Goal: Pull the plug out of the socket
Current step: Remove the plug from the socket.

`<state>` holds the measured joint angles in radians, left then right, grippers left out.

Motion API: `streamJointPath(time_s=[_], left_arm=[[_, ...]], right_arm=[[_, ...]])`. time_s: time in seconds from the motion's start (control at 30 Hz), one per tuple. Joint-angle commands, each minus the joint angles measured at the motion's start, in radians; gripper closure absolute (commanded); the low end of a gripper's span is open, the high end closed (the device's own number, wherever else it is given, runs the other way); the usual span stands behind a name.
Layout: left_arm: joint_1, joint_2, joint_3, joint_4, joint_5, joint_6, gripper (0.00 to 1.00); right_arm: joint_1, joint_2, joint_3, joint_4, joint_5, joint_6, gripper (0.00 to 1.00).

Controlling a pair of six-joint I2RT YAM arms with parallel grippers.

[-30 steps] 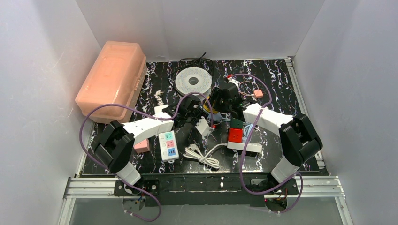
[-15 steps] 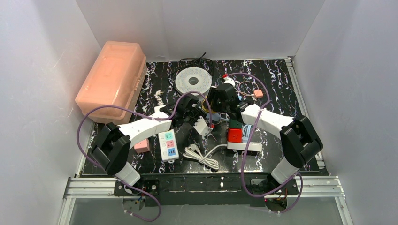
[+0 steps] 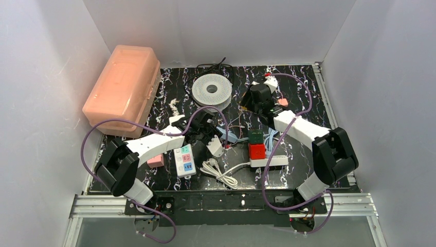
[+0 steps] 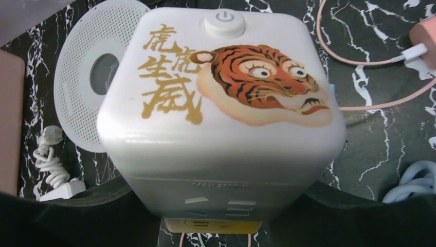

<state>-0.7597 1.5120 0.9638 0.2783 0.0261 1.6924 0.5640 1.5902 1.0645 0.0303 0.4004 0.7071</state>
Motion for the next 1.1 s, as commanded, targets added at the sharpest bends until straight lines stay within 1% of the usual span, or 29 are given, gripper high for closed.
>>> streamJointPath(time_s=[0.0,0.07,0.13,0.17,0.2,0.23,0.27,0.33,0.43,0.53,0.6,0.73,0.83,0.93,1.0,1.07], left_arm=[[-0.010,0.029,-0.043,-0.286,0.037,0.065,1.00],[-0.010,0.050,-0.052,-0.206,0.005,0.065,1.00],[-0.014,0.093,-0.063,-0.061,-0.071,0.071,0.99],[-0.017,0.117,-0.058,-0.030,-0.114,0.069,0.89],[-0.018,0.136,-0.042,-0.011,-0.147,0.050,0.64],[-0.018,0.143,-0.016,-0.024,-0.166,0.011,0.18],[-0.018,0.141,0.006,-0.047,-0.173,-0.028,0.04],[-0.018,0.111,0.027,-0.070,-0.164,-0.073,0.02],[-0.017,0.045,0.002,-0.053,-0.120,-0.099,0.02],[-0.016,-0.046,-0.015,-0.065,-0.091,-0.174,0.02],[-0.017,-0.121,-0.015,-0.107,-0.064,-0.246,0.02],[-0.010,-0.292,0.006,-0.255,0.017,-0.383,0.02],[0.001,-0.399,0.042,-0.335,0.046,-0.524,0.02],[0.008,-0.498,0.068,-0.348,0.061,-0.659,0.02],[0.010,-0.566,0.071,-0.336,0.091,-0.712,0.02],[0.009,-0.602,0.084,-0.352,0.136,-0.734,0.02]], right_arm=[[0.013,-0.069,0.032,0.107,0.078,-0.035,0.99],[0.012,-0.087,0.029,0.107,0.078,-0.050,0.99],[0.012,-0.111,0.024,0.106,0.067,-0.076,0.99],[0.013,-0.129,0.019,0.108,0.055,-0.092,0.99],[0.013,-0.146,0.011,0.111,0.041,-0.105,0.99],[0.013,-0.162,-0.001,0.121,0.015,-0.119,0.99],[0.013,-0.177,-0.011,0.129,-0.008,-0.140,0.99],[0.012,-0.203,-0.020,0.125,-0.057,-0.176,0.99],[0.012,-0.258,-0.045,0.108,-0.116,-0.207,0.99],[0.012,-0.340,-0.054,0.069,-0.185,-0.246,0.99],[0.013,-0.398,-0.058,0.032,-0.212,-0.266,0.99],[0.013,-0.504,-0.053,-0.070,-0.278,-0.320,0.99],[0.013,-0.573,-0.052,-0.124,-0.387,-0.360,0.99],[0.013,-0.632,-0.064,-0.157,-0.544,-0.392,0.99],[0.013,-0.668,-0.079,-0.164,-0.654,-0.426,0.99],[0.013,-0.692,-0.089,-0.179,-0.748,-0.473,0.99]])
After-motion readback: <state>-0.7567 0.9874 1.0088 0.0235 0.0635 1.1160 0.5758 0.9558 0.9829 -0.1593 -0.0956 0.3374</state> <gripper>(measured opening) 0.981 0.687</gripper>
